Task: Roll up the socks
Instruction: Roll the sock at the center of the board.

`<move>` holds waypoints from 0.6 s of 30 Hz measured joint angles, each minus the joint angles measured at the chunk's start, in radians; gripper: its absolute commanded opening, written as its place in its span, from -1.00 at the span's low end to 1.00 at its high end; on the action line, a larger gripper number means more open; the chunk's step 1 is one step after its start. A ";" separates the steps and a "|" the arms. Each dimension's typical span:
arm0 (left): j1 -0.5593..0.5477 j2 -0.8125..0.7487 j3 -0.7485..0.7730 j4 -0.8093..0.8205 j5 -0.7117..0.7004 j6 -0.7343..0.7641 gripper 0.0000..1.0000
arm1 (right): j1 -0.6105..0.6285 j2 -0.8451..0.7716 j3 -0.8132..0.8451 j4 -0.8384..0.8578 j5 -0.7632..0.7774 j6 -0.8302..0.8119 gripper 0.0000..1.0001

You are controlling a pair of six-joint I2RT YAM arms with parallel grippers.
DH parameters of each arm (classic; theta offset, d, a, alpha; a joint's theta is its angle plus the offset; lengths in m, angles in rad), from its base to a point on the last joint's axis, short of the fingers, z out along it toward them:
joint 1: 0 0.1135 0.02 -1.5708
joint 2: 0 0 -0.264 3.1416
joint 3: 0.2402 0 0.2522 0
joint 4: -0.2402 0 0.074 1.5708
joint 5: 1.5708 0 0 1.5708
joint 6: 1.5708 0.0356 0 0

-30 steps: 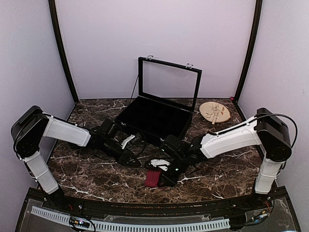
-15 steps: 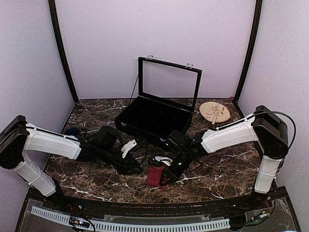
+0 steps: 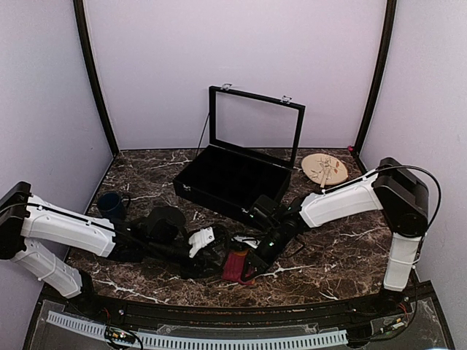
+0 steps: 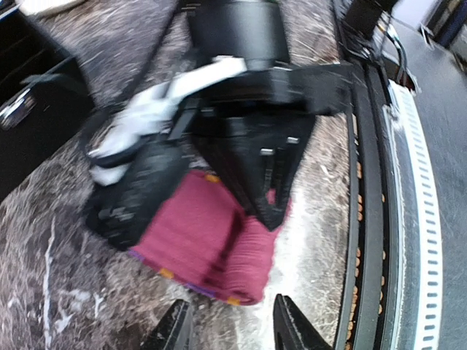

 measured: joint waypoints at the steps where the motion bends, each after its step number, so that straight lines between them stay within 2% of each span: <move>1: -0.016 0.001 0.000 0.003 -0.013 0.014 -0.20 | -0.002 0.000 0.000 -0.003 -0.003 0.000 -1.00; 18: -0.156 0.103 0.034 -0.011 -0.210 0.183 -0.16 | -0.009 0.002 0.002 -0.020 -0.014 0.000 -1.00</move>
